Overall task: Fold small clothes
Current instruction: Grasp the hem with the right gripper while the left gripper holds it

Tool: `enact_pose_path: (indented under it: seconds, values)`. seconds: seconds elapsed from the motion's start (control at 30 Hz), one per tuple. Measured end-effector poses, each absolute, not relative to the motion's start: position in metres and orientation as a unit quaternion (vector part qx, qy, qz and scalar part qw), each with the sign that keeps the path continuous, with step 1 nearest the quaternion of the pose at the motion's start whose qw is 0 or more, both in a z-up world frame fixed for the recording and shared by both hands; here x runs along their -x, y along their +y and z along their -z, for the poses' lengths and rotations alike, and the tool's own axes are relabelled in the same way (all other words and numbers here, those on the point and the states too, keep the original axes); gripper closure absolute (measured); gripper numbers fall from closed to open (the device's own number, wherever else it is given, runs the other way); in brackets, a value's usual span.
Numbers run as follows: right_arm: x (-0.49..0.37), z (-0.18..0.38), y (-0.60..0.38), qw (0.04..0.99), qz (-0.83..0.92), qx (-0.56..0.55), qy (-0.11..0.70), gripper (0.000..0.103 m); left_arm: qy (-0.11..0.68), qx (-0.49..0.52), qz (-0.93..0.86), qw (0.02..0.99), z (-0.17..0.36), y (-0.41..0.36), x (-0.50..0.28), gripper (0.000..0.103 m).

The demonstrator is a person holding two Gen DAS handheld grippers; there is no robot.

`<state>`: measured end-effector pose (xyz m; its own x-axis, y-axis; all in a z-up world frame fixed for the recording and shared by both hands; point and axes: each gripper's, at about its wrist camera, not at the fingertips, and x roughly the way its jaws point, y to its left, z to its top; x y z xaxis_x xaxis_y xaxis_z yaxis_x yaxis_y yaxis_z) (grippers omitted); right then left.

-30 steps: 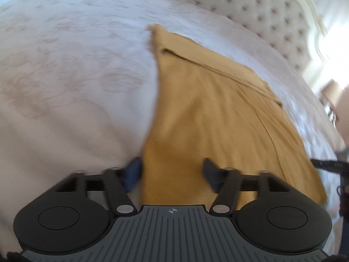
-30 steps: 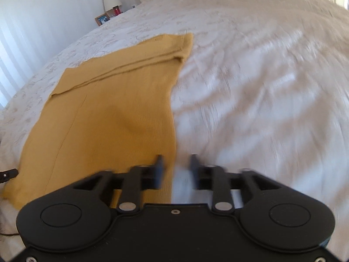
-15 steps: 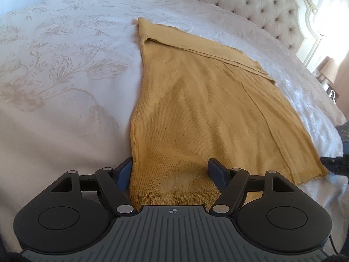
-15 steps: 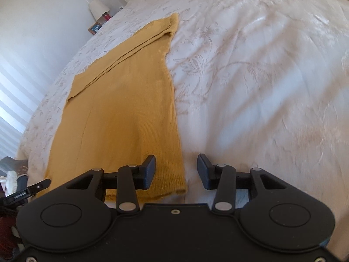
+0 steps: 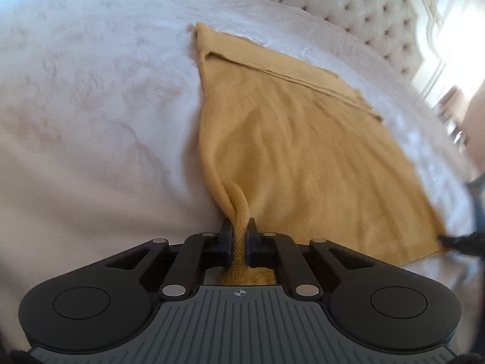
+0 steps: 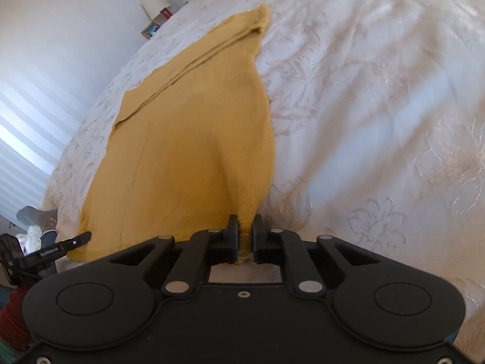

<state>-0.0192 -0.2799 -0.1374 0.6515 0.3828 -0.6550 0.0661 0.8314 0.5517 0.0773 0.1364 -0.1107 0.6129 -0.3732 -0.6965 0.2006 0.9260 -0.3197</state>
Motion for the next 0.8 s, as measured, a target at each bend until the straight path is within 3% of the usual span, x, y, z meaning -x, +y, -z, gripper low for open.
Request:
enact_pose_path:
  seconds: [0.37, 0.8]
  values:
    - [0.013, 0.088, -0.291, 0.902, -0.1, -0.27, 0.322, 0.088, 0.338, 0.117, 0.176, 0.917, 0.066, 0.133, -0.07, 0.096]
    - [-0.056, 0.058, -0.308, 0.912, -0.102, -0.298, 0.263, 0.088, 0.268, 0.153, 0.178, 0.934, 0.018, 0.128, -0.13, 0.096]
